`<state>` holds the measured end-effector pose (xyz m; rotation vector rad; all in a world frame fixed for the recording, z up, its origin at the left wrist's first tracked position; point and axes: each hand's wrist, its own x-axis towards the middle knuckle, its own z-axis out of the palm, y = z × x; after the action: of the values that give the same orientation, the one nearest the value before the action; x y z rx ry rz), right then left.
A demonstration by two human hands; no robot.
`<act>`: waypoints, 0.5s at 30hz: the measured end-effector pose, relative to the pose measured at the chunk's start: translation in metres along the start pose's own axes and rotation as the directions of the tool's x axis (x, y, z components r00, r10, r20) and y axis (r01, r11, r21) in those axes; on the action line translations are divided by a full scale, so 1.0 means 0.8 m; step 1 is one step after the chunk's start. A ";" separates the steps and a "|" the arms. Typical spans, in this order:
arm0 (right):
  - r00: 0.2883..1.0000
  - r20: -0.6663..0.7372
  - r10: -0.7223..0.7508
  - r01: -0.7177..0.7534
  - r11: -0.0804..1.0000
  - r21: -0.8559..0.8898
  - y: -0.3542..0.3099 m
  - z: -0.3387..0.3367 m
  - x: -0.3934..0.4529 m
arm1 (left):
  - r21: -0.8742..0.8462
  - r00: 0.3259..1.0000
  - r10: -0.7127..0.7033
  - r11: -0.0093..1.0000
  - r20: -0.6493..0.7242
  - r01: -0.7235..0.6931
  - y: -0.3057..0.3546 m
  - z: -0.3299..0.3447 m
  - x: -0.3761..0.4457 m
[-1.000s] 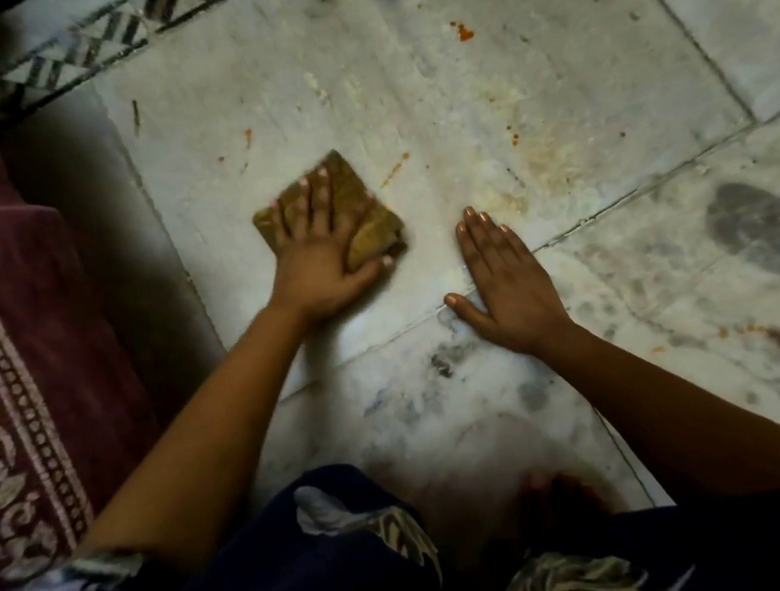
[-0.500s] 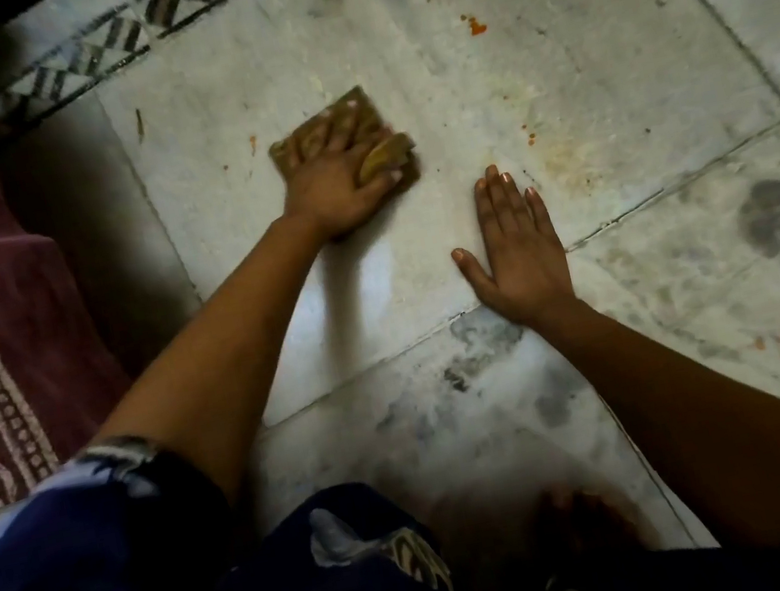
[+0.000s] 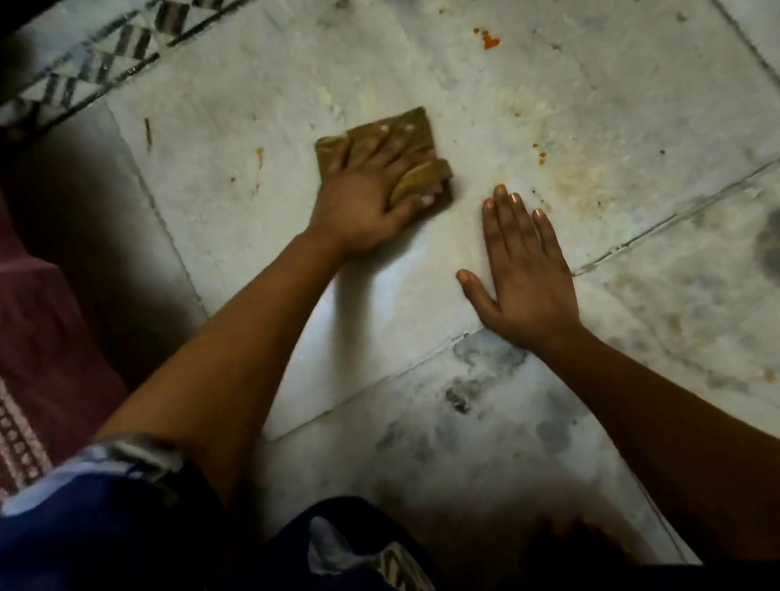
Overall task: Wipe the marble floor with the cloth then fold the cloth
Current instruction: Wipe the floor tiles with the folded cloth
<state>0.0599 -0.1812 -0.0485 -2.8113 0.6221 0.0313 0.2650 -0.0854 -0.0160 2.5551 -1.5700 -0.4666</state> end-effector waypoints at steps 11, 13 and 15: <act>1.000 -0.016 0.001 -0.001 1.000 0.012 -0.001 0.000 -0.001 | 0.032 0.995 0.096 0.995 -0.011 -0.096 -0.007 -0.001 -0.036; 1.000 -0.010 -0.003 0.003 1.000 0.003 -0.001 -0.001 -0.001 | 0.065 0.999 0.042 0.997 -0.010 -0.042 0.003 -0.002 -0.002; 1.000 -0.009 -0.008 0.008 1.000 0.009 -0.001 -0.002 0.000 | 0.075 0.997 0.073 0.995 -0.020 -0.071 0.007 0.011 -0.016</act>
<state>0.0602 -0.1808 -0.0468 -2.8066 0.6109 0.0145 0.2520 -0.0759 -0.0204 2.5375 -1.6962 -0.3775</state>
